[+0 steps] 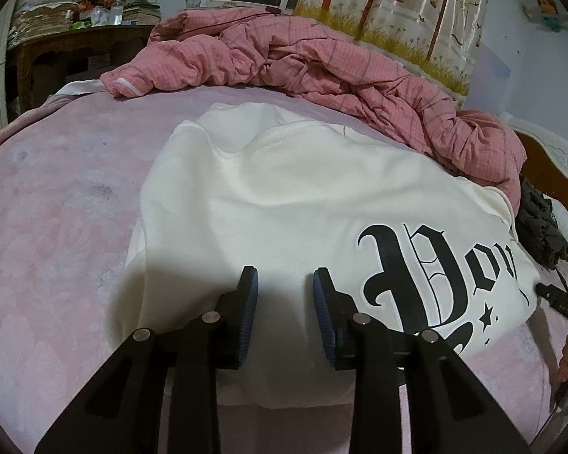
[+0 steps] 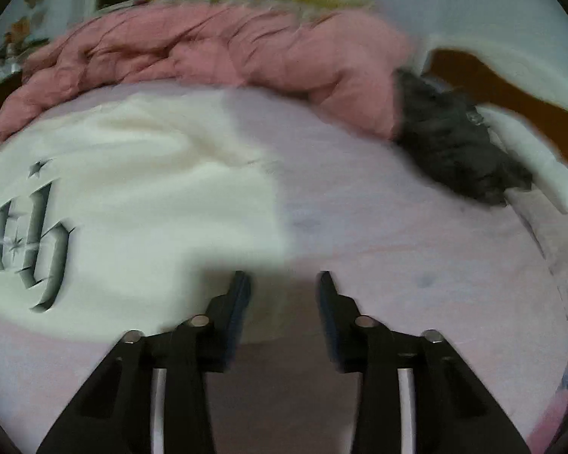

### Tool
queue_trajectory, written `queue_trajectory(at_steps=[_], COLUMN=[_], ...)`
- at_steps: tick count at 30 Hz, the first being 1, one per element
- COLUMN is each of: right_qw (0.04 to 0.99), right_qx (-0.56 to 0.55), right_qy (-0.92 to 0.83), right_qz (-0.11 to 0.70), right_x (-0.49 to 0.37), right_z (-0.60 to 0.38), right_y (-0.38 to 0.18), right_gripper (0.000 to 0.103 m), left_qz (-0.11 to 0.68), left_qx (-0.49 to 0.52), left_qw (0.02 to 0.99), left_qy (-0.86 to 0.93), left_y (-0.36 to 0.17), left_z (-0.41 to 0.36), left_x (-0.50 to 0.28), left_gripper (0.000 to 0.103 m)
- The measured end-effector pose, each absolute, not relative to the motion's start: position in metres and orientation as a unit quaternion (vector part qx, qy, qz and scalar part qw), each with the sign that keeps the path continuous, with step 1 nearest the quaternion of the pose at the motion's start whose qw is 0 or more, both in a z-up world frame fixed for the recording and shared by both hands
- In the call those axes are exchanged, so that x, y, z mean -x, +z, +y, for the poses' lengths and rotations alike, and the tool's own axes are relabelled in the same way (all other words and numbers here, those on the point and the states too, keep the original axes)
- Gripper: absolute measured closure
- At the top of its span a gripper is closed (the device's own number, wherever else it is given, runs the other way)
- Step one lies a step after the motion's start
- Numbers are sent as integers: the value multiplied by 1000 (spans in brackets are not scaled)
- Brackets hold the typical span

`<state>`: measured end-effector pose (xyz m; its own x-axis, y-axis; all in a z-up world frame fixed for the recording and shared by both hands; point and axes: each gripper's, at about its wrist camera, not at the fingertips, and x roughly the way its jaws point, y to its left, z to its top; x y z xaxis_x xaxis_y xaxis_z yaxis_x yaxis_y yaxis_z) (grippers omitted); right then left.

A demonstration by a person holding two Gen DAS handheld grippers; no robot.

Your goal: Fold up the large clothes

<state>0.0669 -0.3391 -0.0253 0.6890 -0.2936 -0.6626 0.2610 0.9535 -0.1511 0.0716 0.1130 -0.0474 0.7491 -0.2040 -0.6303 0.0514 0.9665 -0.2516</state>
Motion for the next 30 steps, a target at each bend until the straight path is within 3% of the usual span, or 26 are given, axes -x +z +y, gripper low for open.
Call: queue_trajectory(at_steps=[4, 6, 13, 19, 23, 26, 28, 30], right_qw=[909, 906, 920, 892, 900, 901, 906, 917], right_qx=[-124, -139, -66, -45, 21, 56, 45, 55], right_qy=[-84, -78, -110, -28, -39, -33, -12, -30], right_qz=[390, 392, 369, 448, 433, 428, 421, 393], right_x=[-67, -66, -54, -52, -52, -61, -63, -59], right_z=[-383, -389, -367, -362, -348, -342, -343, -337], right_y=[-27, -27, -18, -45, -49, -51, -50, -43], right_gripper=[52, 52, 52, 52, 53, 59, 87, 90], left_qz=[346, 346, 346, 346, 346, 346, 346, 345], left_qx=[106, 105, 104, 104, 104, 101, 99, 100], left_qw=[930, 930, 930, 930, 930, 931, 931, 931], left_qy=[-68, -68, -69, -68, -68, -66, -65, -66], left_y=[-48, -48, -47, -48, -48, -48, -48, -48], left_z=[114, 115, 115, 116, 116, 117, 118, 118], left_x=[-71, -72, -72, -72, -72, -71, -71, -71], left_gripper=[71, 71, 70, 70, 70, 69, 69, 69])
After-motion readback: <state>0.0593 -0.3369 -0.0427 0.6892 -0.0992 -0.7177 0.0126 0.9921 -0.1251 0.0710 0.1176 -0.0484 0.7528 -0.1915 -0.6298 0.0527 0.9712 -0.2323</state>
